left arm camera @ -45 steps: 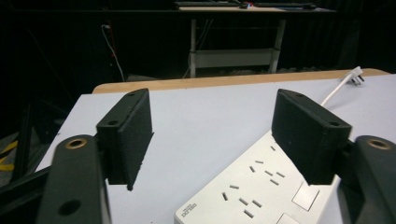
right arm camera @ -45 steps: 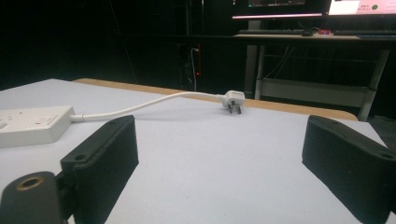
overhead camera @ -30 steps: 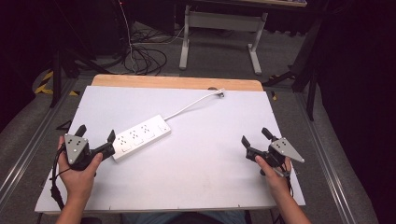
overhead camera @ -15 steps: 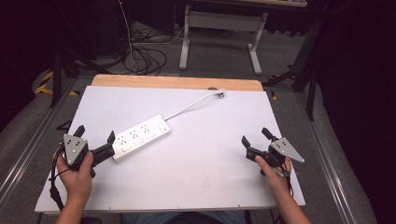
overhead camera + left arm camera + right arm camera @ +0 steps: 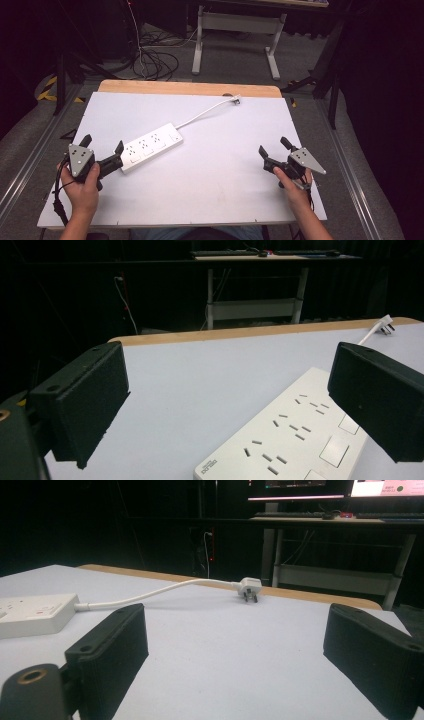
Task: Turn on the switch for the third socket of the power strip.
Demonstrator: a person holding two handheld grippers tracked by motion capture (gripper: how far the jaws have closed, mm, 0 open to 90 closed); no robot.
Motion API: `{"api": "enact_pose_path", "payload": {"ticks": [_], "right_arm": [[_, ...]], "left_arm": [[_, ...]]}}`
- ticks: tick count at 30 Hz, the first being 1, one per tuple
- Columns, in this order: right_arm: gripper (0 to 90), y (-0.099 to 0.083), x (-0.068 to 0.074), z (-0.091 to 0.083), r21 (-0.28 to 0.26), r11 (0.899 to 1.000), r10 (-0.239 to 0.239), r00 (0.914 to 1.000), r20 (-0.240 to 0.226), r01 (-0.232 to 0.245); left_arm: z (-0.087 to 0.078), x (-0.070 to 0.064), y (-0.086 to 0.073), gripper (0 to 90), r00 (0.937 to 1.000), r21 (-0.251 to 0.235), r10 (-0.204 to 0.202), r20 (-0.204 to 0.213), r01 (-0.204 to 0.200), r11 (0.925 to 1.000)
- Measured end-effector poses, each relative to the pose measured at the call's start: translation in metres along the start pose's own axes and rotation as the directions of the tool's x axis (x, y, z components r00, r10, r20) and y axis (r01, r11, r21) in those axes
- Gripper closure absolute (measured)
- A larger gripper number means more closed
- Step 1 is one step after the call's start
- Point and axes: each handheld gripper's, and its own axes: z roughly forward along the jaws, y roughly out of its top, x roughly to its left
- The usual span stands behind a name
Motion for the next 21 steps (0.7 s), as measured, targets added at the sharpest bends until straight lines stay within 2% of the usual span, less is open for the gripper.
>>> {"api": "enact_pose_path", "payload": {"ticks": [21], "right_arm": [[10.2,0.0002,0.0008,-0.0006,-0.005,1.000,-0.020,0.9998,0.010,0.020]], "left_arm": [[-0.0004,0.0008,-0.0011,3.5,1.0000,0.003,-0.008,0.006,0.008,1.0000]]}}
